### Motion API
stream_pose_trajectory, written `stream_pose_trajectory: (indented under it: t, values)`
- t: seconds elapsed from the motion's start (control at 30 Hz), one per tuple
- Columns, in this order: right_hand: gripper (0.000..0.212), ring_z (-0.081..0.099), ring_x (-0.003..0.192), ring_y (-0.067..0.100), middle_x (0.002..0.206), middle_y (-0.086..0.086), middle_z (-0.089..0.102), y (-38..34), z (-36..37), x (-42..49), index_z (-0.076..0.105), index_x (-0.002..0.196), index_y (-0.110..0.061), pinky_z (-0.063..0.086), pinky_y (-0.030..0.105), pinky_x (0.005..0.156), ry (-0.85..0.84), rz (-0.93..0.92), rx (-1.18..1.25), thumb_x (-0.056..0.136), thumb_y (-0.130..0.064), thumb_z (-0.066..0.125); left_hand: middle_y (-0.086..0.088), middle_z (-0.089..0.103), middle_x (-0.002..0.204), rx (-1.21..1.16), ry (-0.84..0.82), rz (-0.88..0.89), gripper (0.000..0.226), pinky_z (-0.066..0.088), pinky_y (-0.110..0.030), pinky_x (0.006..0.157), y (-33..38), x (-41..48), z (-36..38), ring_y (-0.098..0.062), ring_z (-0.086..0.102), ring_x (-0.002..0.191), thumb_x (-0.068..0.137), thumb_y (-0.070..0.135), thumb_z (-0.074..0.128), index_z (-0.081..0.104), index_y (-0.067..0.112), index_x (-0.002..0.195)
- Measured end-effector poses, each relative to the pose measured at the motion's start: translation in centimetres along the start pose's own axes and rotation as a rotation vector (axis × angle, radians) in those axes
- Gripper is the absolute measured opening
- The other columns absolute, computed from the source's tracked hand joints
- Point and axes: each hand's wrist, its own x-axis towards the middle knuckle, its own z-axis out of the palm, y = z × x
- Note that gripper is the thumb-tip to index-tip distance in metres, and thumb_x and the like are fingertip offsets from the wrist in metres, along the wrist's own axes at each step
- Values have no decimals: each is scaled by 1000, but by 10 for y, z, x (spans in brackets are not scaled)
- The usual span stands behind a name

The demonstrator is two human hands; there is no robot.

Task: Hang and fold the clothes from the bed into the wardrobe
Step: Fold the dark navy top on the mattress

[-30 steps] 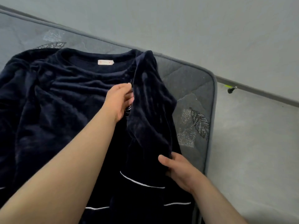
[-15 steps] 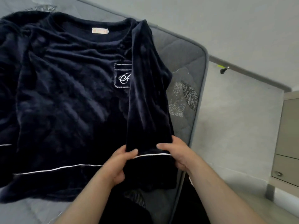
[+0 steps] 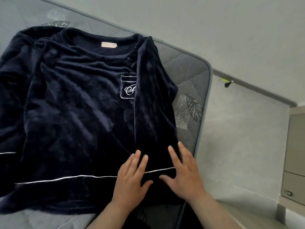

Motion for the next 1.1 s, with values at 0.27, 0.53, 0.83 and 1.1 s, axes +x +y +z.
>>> stream_pose_trajectory:
  t: [0.27, 0.53, 0.83, 1.1]
  values:
    - [121, 17, 147, 28, 160, 12, 13, 32, 30, 3, 1, 153, -36, 11, 37, 117, -185, -67, -144, 53, -88, 45, 11, -29, 154, 255, -278, -33, 127, -24, -35, 111, -19, 17, 25, -9, -34, 140, 56, 86, 47, -22, 30, 147]
    - [67, 28, 142, 25, 153, 12, 33, 29, 9, 6, 53, 132, -19, 29, 42, 115, 49, -316, 1, 78, -57, 56, 7, 19, 158, 223, -86, 59, 83, 13, -33, 116, -8, 5, 3, -17, 28, 143, 76, 72, 51, 38, 28, 145]
    - [43, 28, 144, 15, 149, 1, 43, -85, 24, 111, 54, 130, -20, 22, 40, 116, 170, -663, -9, 90, -34, 51, -5, 35, 153, 208, 398, -154, 56, 9, -31, 120, -101, 42, -81, -21, 28, 143, 89, 47, 44, 54, 16, 134]
    - [60, 19, 148, 17, 156, 2, 32, -229, 80, 217, 38, 144, -17, 19, 40, 120, 208, -815, -110, 90, -42, 46, -8, 40, 150, 395, 393, -453, 71, 14, -42, 114, -229, 68, -153, -27, 36, 139, 82, 56, 39, 52, 15, 138]
